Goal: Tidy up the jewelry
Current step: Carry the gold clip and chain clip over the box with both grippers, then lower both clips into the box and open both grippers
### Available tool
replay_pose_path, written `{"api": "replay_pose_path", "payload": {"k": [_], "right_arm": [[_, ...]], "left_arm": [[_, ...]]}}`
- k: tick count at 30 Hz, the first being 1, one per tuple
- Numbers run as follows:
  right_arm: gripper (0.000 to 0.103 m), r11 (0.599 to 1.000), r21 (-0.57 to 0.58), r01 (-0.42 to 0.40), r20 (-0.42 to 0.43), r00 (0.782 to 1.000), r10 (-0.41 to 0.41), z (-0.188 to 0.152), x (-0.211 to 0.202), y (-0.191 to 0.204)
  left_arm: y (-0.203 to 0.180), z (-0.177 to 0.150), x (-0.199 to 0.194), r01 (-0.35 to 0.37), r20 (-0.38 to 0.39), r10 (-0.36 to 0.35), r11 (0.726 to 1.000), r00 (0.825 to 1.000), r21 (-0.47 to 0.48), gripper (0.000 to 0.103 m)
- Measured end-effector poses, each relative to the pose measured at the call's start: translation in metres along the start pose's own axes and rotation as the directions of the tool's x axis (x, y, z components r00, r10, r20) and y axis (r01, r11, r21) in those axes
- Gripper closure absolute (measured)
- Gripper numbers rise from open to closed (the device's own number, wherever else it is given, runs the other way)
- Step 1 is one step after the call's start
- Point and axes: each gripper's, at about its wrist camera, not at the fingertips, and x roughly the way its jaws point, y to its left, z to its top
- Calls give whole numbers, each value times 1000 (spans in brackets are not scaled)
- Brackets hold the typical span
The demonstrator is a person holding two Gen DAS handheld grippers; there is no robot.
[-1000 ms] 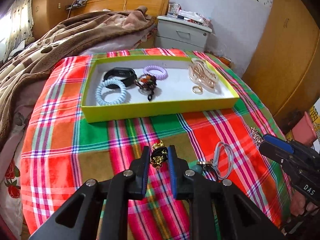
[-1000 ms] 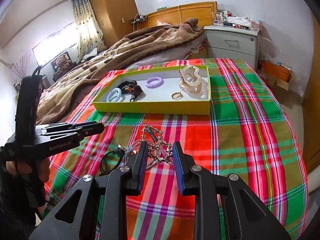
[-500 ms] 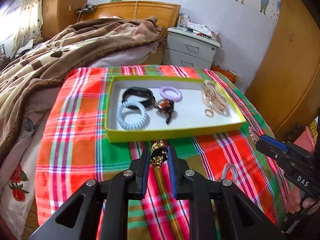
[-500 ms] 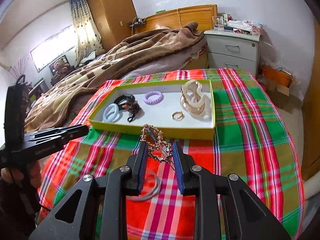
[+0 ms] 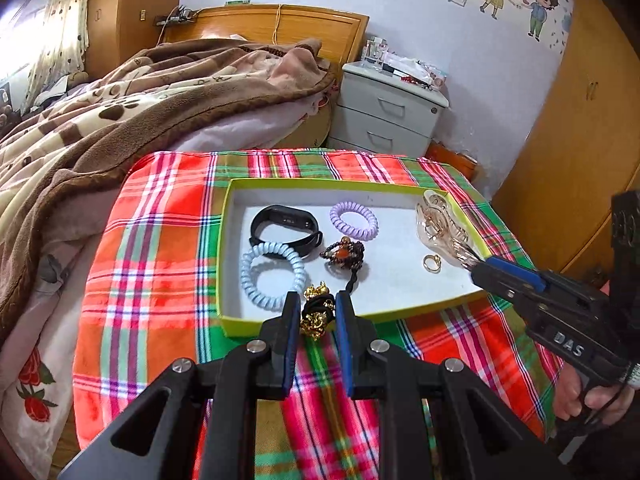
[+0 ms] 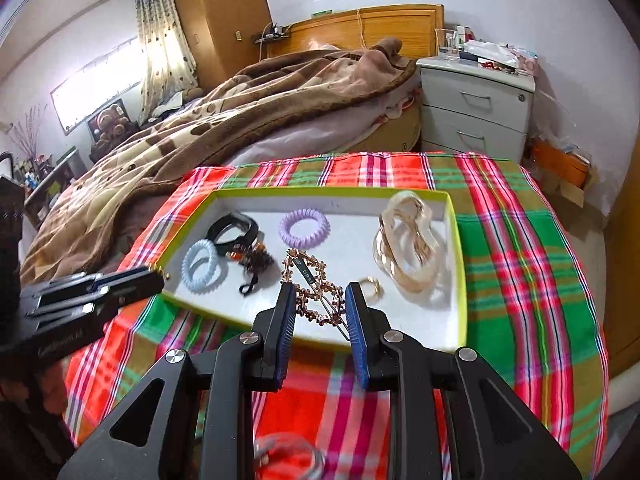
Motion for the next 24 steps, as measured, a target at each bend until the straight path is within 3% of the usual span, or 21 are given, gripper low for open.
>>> {"api": "replay_pose_path", "payload": {"k": [6,20,24], "right_arm": [[77,997,10,74,-48,996,-73,11,27,4],[77,988,-20,151,-103,983,-153,20,68,9],[77,981,-43,187,-99,977,-191,20,73,11]], "left_arm": [[-3,5,16,11,-15,-11,1000,1000,-6,85],[-6,11,48,22,-62,-22,1000,998,2,85],[-7,12,54,-5,-65,6,1000,998,20,85]]}}
